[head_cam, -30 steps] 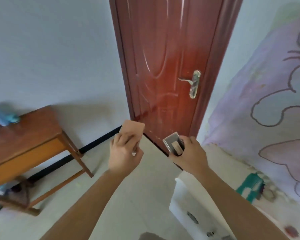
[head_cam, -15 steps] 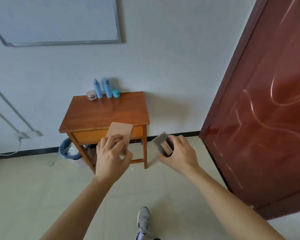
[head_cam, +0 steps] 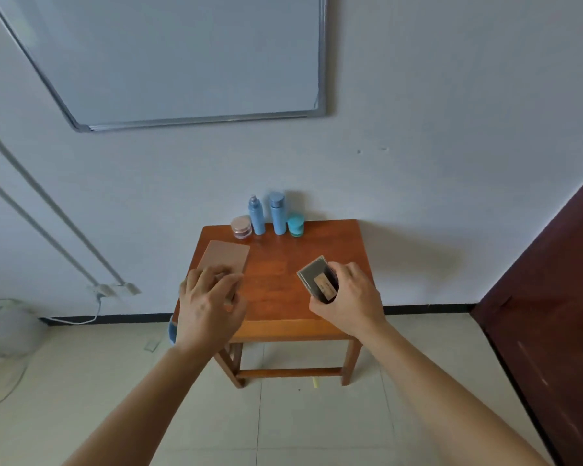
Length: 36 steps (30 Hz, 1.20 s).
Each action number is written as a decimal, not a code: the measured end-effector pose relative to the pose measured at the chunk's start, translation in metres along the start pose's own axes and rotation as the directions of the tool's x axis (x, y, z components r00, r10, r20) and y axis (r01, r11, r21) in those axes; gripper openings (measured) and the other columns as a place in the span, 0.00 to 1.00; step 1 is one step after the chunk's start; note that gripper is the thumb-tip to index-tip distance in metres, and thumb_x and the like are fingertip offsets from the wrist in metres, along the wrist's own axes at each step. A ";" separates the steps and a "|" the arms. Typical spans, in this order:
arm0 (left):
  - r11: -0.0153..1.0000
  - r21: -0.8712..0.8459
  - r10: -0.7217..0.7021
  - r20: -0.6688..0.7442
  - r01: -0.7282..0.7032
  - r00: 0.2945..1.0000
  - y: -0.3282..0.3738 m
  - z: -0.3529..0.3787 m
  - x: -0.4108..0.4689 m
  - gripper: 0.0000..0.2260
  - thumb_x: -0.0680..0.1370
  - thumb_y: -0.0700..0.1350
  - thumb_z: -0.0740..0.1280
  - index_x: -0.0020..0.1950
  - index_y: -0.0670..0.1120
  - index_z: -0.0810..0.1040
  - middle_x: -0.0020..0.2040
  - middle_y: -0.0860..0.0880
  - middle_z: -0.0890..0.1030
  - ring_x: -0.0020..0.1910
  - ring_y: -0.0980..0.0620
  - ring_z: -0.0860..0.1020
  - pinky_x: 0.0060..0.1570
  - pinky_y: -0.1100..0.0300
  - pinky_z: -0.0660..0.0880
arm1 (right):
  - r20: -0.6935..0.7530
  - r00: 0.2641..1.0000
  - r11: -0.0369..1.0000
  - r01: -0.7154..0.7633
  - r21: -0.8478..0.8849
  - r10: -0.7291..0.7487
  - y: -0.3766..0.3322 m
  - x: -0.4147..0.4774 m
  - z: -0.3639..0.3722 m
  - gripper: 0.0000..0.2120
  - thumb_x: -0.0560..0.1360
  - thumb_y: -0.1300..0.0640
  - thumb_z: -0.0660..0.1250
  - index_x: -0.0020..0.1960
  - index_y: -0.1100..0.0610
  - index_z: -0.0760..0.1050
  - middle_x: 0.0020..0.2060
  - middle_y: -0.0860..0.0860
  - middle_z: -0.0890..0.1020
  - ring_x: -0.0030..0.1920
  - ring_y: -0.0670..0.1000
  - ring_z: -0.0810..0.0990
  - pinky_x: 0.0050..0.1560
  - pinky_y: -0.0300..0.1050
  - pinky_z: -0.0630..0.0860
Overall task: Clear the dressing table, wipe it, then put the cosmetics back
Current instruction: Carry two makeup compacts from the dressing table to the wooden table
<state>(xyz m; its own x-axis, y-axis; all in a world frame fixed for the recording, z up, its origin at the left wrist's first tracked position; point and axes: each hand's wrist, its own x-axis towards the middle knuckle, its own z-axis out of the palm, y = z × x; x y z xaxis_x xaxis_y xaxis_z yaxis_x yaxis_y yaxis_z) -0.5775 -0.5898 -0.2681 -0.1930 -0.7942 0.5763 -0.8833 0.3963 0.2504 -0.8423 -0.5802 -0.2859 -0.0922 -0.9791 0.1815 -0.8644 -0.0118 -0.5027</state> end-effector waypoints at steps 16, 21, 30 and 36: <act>0.979 -0.205 0.025 0.218 0.020 0.976 -0.161 0.146 0.143 0.12 0.72 0.45 0.66 0.53 0.47 0.82 0.54 0.47 0.79 0.54 0.45 0.73 0.52 0.42 0.75 | 0.109 0.972 0.978 -0.205 -0.050 0.209 -0.031 0.188 0.122 0.33 0.66 0.34 0.69 0.67 0.44 0.67 0.51 0.43 0.73 0.50 0.44 0.75 0.46 0.39 0.78; 0.969 -0.235 0.025 0.400 0.076 0.916 -0.202 0.201 0.136 0.10 0.72 0.46 0.66 0.50 0.46 0.82 0.52 0.48 0.79 0.52 0.45 0.73 0.52 0.44 0.74 | 0.260 0.888 0.924 -0.373 -0.079 0.380 -0.030 0.208 0.171 0.36 0.67 0.36 0.71 0.71 0.43 0.61 0.56 0.44 0.73 0.54 0.45 0.74 0.50 0.40 0.75; 0.962 -0.106 -0.141 0.598 0.252 0.789 -0.233 0.267 0.109 0.12 0.74 0.46 0.70 0.57 0.48 0.78 0.62 0.46 0.73 0.62 0.43 0.68 0.59 0.41 0.72 | 0.415 0.769 0.857 -0.512 -0.054 0.486 -0.015 0.248 0.249 0.35 0.67 0.36 0.72 0.69 0.46 0.64 0.57 0.48 0.76 0.55 0.50 0.76 0.51 0.46 0.75; 0.954 -0.043 -0.200 0.646 0.297 0.737 -0.232 0.294 0.116 0.14 0.75 0.47 0.69 0.60 0.48 0.76 0.70 0.44 0.67 0.71 0.40 0.60 0.63 0.39 0.69 | 0.366 0.827 0.897 -0.439 -0.054 0.427 -0.016 0.290 0.279 0.32 0.69 0.36 0.71 0.67 0.45 0.66 0.53 0.50 0.74 0.51 0.52 0.77 0.47 0.46 0.75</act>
<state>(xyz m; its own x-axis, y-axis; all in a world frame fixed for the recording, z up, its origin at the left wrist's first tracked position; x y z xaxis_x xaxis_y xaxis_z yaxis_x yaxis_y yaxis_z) -0.5208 -0.9094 -0.4876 -0.2414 -0.9620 -0.1277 -0.8814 0.1623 0.4436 -0.7171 -0.9207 -0.4614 -0.2648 -0.8890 -0.3736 -0.7611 0.4305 -0.4851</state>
